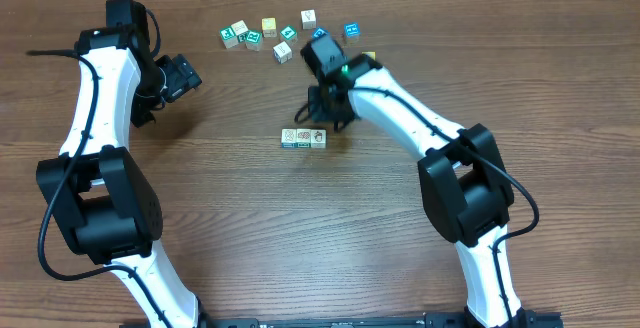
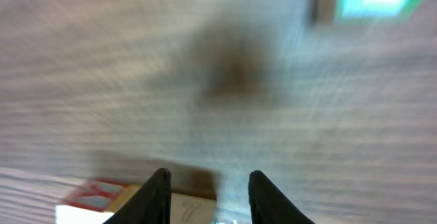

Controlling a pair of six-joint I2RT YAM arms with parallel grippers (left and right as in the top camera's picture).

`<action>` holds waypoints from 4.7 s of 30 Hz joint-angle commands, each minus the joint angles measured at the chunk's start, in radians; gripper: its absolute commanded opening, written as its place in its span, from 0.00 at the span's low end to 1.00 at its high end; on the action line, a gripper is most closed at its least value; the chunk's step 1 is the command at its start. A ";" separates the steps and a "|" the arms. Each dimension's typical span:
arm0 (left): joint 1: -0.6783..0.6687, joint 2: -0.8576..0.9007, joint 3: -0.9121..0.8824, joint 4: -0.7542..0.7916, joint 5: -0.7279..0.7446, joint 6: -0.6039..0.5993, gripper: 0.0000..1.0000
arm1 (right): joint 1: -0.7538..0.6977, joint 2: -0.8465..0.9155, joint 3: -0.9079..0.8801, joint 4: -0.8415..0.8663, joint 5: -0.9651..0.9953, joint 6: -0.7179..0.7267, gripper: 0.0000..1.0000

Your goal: Form a horizontal line

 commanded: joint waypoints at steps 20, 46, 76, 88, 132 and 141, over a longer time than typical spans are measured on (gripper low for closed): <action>0.000 0.000 0.021 -0.002 -0.006 0.008 0.99 | -0.129 0.081 0.262 0.018 0.140 -0.169 0.69; 0.000 0.000 0.021 -0.002 -0.006 0.008 1.00 | -0.135 0.233 0.262 0.029 0.169 -0.168 0.50; 0.000 0.000 0.021 -0.002 -0.006 0.008 1.00 | -0.137 0.255 0.262 0.024 0.169 -0.168 0.37; 0.000 0.000 0.021 -0.002 -0.006 0.008 1.00 | -0.137 0.255 0.262 0.008 0.168 -0.164 0.27; 0.000 0.000 0.021 -0.002 -0.006 0.008 1.00 | -0.037 -0.018 0.033 -0.265 0.043 0.025 0.27; 0.000 0.000 0.021 -0.002 -0.006 0.008 1.00 | -0.027 -0.018 -0.049 -0.181 0.035 0.029 0.27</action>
